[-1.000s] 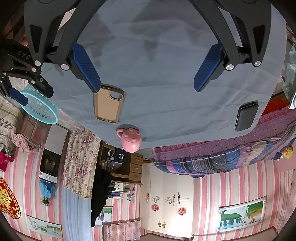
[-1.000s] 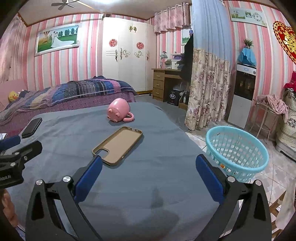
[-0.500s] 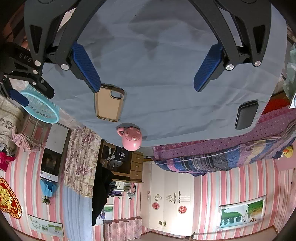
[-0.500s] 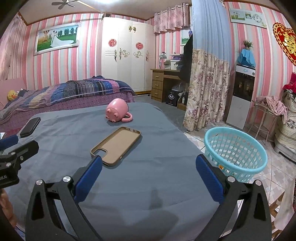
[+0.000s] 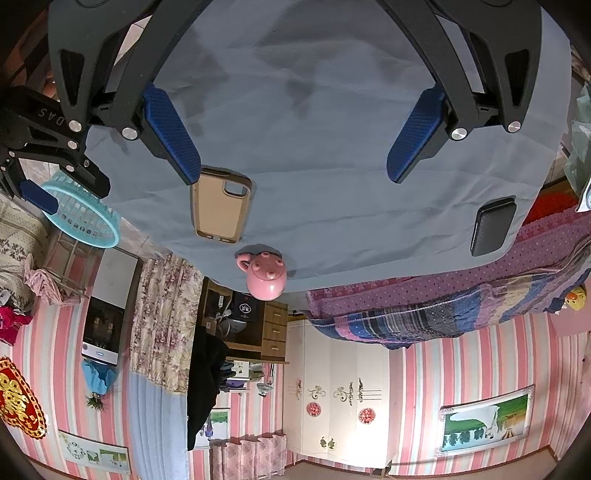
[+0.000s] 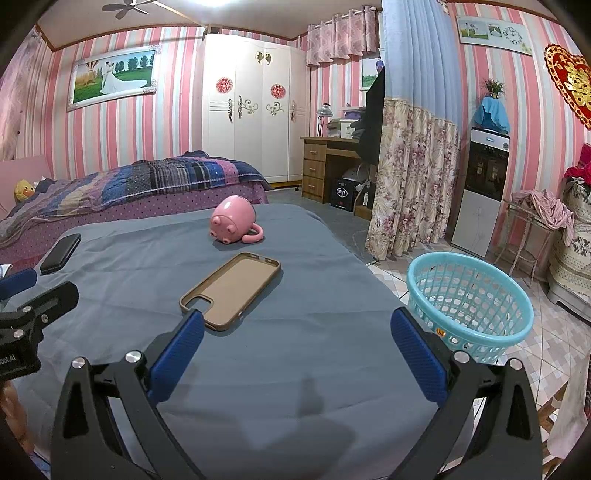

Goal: Collect trash

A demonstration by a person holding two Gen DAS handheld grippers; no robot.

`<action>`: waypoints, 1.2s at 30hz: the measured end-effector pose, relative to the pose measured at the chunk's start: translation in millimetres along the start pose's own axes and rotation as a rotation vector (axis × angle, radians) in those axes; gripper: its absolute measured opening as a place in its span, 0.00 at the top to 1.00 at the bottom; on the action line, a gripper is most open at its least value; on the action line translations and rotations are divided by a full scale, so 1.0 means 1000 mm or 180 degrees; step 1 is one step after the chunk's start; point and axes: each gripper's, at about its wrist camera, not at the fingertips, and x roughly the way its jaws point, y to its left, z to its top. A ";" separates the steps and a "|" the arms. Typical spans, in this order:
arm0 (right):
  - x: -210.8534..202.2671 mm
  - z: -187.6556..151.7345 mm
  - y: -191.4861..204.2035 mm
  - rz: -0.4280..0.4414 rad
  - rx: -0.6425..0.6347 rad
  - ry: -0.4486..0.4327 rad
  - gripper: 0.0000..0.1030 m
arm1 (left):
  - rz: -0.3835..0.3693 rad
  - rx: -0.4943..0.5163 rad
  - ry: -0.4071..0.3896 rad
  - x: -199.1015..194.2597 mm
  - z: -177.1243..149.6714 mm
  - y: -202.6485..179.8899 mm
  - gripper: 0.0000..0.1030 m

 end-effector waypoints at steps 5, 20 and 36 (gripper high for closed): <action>0.000 0.000 -0.001 0.0005 -0.0003 -0.0003 0.04 | 0.0001 0.0005 -0.0003 0.000 0.000 0.001 0.05; 0.000 0.001 0.000 0.0000 -0.0002 -0.0006 0.04 | -0.0010 0.0014 0.0002 -0.002 0.001 -0.001 0.05; 0.000 0.001 -0.001 -0.0001 0.0001 -0.0010 0.04 | -0.0001 0.0036 -0.0012 -0.003 0.001 -0.001 0.05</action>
